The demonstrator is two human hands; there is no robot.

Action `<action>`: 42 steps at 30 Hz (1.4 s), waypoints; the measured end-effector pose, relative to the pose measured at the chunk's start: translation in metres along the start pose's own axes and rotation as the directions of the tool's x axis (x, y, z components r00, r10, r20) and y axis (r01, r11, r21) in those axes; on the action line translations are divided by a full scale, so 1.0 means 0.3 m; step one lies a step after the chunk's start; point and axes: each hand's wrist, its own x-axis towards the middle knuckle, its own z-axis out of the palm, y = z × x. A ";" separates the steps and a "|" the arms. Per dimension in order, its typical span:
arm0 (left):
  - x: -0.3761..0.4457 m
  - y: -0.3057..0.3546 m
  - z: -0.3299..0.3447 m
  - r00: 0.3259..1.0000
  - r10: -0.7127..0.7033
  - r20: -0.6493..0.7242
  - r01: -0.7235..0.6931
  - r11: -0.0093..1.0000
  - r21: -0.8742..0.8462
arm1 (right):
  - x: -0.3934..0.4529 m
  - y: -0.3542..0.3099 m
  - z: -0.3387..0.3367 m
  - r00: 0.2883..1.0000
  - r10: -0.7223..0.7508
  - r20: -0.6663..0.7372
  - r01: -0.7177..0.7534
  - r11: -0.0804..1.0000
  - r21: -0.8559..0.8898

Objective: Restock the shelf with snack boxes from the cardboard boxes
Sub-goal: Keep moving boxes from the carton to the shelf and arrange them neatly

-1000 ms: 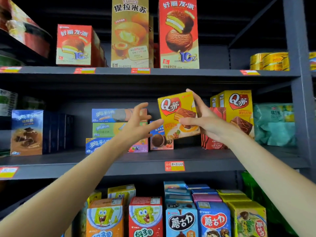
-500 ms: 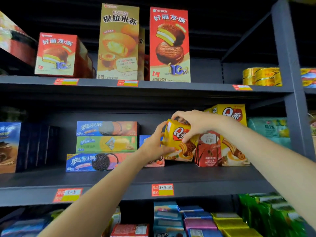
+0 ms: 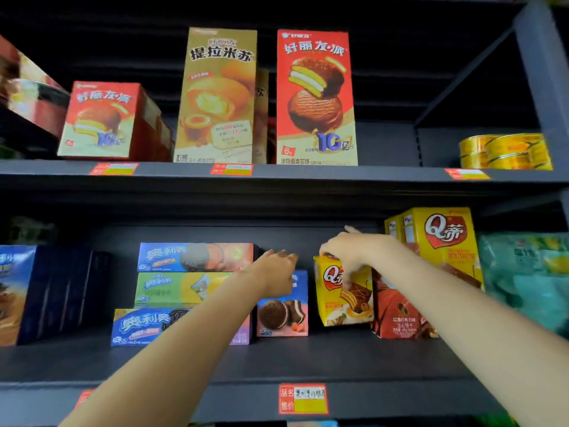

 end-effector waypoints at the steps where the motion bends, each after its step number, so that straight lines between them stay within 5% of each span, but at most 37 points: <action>1: 0.015 -0.001 -0.004 1.000 -0.004 0.020 0.003 1.000 0.013 | 0.013 0.001 0.009 1.000 0.003 0.002 -0.003 1.000 -0.004; 9: 0.102 -0.022 0.046 0.971 -0.067 0.231 0.078 0.996 -0.039 | 0.058 -0.011 0.048 0.999 -0.013 0.033 0.013 1.000 0.008; 21: 0.095 -0.011 0.012 0.984 0.073 0.161 -0.045 0.984 -0.170 | 0.058 -0.017 0.036 0.987 0.021 0.160 -0.044 0.989 0.142; 34: 0.085 -0.020 0.077 0.991 0.076 0.113 -0.087 0.992 0.089 | 0.078 -0.034 0.087 0.993 0.050 0.105 -0.065 0.987 0.147; 38: 0.044 -0.021 0.073 0.996 0.086 -0.034 -0.082 0.992 0.092 | 0.037 -0.056 0.071 0.997 0.079 -0.018 -0.072 0.964 0.255; 40: -0.017 -0.016 0.073 0.957 0.119 -0.265 -0.094 0.990 0.105 | -0.001 -0.102 0.065 0.962 0.087 -0.260 0.006 0.941 0.339; 42: -0.102 -0.023 0.077 0.848 0.174 -0.500 -0.116 0.983 0.146 | -0.048 -0.194 0.062 0.860 0.130 -0.494 0.088 0.914 0.395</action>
